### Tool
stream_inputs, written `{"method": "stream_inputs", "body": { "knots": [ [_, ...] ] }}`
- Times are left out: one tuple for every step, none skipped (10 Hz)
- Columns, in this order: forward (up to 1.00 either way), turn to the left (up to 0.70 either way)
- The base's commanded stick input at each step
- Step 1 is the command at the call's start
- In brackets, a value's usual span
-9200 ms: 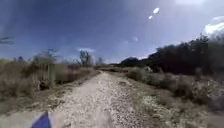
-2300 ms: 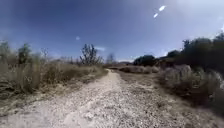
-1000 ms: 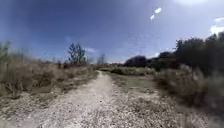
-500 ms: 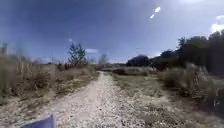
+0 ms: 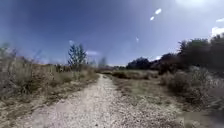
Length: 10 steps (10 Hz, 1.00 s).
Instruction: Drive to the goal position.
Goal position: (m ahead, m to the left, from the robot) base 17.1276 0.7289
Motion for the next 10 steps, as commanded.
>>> {"method": "stream_inputs", "body": {
  "knots": [
    [0.7,0.0],
    [0.7,0.0],
    [0.7,0.0],
    [0.7,0.0],
    [0.7,0.0],
    [0.7,0.0],
    [0.7,0.0],
    [0.7,0.0],
    [0.7,0.0],
    [0.7,0.0]
  ]
}}
